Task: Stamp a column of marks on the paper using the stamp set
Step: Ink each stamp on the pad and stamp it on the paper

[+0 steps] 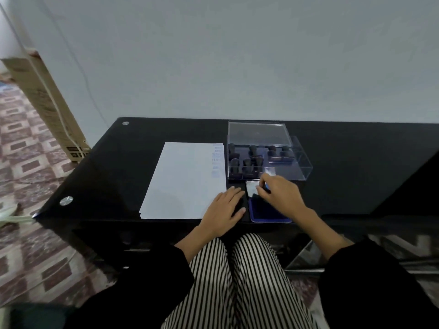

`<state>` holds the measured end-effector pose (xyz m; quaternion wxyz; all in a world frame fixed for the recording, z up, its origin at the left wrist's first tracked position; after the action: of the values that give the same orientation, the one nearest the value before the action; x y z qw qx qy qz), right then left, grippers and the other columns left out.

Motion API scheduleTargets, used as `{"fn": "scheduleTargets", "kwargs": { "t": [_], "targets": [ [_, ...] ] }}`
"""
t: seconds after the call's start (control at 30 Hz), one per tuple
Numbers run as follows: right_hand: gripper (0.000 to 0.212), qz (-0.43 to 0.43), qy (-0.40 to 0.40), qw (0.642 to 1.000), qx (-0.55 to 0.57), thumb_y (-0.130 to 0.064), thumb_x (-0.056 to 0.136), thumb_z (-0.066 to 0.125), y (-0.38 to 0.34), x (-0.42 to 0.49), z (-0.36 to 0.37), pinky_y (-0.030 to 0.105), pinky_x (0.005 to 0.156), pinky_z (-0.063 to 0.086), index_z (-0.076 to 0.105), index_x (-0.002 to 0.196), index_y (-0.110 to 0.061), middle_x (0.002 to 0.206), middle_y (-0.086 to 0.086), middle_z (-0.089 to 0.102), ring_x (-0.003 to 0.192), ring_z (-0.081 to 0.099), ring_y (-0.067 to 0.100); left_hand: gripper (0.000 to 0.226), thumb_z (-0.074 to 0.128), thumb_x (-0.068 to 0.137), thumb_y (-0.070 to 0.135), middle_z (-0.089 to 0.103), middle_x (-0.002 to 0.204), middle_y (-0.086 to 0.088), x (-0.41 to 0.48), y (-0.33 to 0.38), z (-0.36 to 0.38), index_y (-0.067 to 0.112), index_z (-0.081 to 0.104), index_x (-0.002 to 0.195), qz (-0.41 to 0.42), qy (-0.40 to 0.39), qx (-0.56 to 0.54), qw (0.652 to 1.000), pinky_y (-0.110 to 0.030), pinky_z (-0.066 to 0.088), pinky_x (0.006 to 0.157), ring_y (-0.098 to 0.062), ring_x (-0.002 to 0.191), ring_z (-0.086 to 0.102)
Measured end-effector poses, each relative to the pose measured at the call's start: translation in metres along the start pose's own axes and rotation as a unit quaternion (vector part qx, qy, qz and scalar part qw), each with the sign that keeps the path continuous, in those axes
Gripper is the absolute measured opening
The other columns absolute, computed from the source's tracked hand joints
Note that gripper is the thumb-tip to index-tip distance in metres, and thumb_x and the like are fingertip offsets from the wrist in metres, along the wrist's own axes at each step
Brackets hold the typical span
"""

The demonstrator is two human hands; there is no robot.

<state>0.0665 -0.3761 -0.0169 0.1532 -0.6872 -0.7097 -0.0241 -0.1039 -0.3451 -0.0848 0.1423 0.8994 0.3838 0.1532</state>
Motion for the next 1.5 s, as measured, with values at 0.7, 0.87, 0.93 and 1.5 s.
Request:
{"fn": "scheduleTargets", "kwargs": {
  "t": [0.7, 0.87, 0.93, 1.5],
  "targets": [
    [0.026, 0.087, 0.039, 0.995, -0.038, -0.031, 0.099, 0.039, -0.023, -0.020, 0.025, 0.027, 0.057, 0.037, 0.055, 0.093, -0.011, 0.088, 0.006, 0.067, 0.080, 0.064, 0.023, 0.097, -0.014, 0.070, 0.076, 0.003, 0.159, 0.001, 0.000, 0.006, 0.015, 0.023, 0.003, 0.150, -0.012, -0.040, 0.092, 0.995, -0.038, -0.004, 0.117, -0.013, 0.146, -0.003],
    [0.041, 0.122, 0.106, 0.986, -0.048, -0.015, 0.064, 0.082, -0.028, -0.016, 0.027, 0.014, 0.035, 0.010, 0.044, 0.051, -0.016, 0.039, 0.000, 0.051, 0.031, 0.048, 0.016, 0.102, -0.015, 0.068, 0.080, 0.003, 0.159, 0.001, 0.000, 0.006, 0.017, 0.024, 0.003, 0.150, -0.012, -0.035, 0.089, 0.995, -0.040, -0.004, 0.118, -0.013, 0.146, -0.003],
    [0.053, 0.139, 0.108, 0.984, -0.028, -0.012, 0.050, 0.089, -0.027, -0.013, 0.030, 0.010, 0.041, -0.006, 0.036, 0.047, -0.018, 0.032, -0.002, 0.043, 0.023, 0.039, 0.014, 0.101, -0.014, 0.069, 0.080, 0.003, 0.159, 0.001, 0.000, 0.006, 0.017, 0.024, 0.004, 0.150, -0.012, -0.032, 0.090, 0.995, -0.041, -0.003, 0.118, -0.013, 0.146, -0.003],
    [0.040, 0.130, 0.194, 0.972, -0.020, -0.004, 0.049, 0.086, -0.022, -0.004, 0.047, 0.013, 0.038, 0.016, 0.047, 0.046, -0.011, 0.032, -0.001, 0.043, 0.024, 0.039, 0.014, 0.091, -0.001, 0.078, 0.075, 0.007, 0.158, 0.000, 0.001, 0.004, 0.021, 0.021, 0.008, 0.150, -0.007, -0.019, 0.101, 0.995, -0.040, -0.003, 0.117, -0.015, 0.147, 0.000]
  ]
}}
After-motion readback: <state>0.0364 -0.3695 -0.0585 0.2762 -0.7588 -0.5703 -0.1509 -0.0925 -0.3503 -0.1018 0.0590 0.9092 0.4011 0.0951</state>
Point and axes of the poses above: each hand's wrist, its own x-axis towards the middle knuckle, its own z-axis out of the palm, y = z × x, the point moved 1 cm from there along x, towards the middle knuckle
